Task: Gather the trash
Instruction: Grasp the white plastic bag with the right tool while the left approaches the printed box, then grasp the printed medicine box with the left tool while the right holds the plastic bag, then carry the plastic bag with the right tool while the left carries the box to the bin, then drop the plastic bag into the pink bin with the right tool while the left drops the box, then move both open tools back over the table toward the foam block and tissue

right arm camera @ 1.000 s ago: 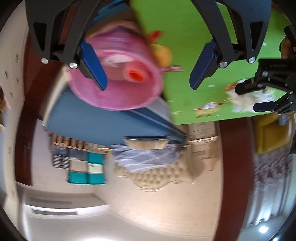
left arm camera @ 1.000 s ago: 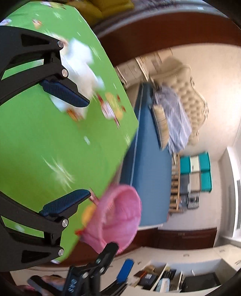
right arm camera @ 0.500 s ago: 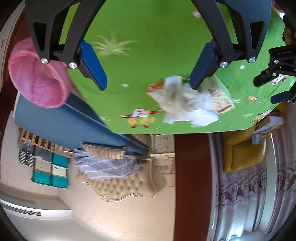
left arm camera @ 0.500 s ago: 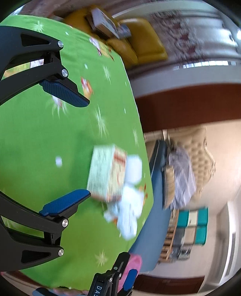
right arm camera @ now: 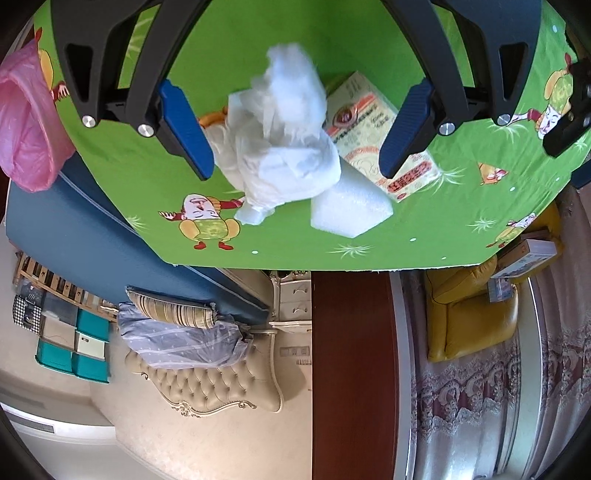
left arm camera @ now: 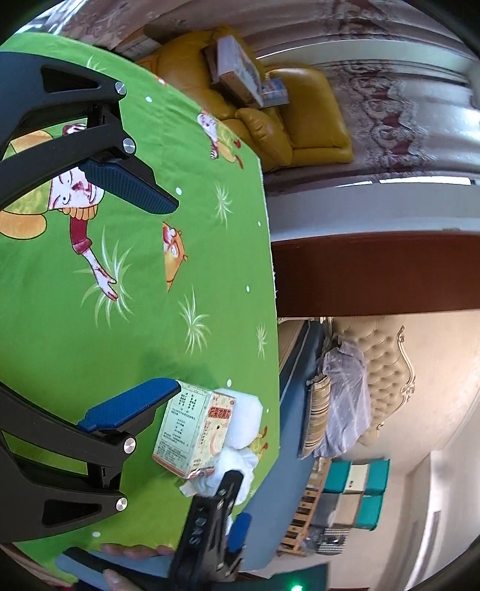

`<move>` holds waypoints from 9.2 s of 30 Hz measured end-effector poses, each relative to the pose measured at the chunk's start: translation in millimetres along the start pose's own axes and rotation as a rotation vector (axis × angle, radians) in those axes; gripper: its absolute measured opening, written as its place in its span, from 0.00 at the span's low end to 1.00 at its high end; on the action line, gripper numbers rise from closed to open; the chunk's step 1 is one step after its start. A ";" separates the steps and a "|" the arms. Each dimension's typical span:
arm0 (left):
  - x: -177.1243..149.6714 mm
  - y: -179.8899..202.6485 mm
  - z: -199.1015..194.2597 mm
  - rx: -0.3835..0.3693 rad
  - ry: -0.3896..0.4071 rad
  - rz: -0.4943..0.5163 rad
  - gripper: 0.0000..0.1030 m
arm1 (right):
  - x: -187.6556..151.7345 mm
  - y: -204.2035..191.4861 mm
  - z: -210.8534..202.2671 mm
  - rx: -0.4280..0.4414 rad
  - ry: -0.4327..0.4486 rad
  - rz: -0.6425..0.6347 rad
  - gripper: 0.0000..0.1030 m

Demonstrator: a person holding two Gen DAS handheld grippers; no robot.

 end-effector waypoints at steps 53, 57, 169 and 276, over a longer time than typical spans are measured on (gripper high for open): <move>-1.5 124.1 -12.9 -0.225 0.004 0.129 0.82 | -34.6 71.7 -93.4 -0.011 0.076 0.012 0.36; -22.6 133.4 18.8 -0.246 -0.167 0.058 0.82 | -39.3 79.4 -97.3 -0.011 0.072 0.034 0.36; 41.8 142.8 -48.1 -0.141 0.177 0.153 0.46 | -26.0 94.8 -163.2 -0.068 0.158 0.036 0.38; 20.7 3.3 4.0 -0.026 0.141 0.022 0.87 | -27.1 -25.5 -85.5 -0.072 0.069 -0.244 0.92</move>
Point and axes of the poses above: each gripper's, at about its wrist camera, not at the fingertips, and z roughly the way its jaws point, y to its right, x to its top, the point moved 8 cm from there along z, roughly the way its jaws point, and after that the axes turned 14 degrees about y, right-handed, at the moved point
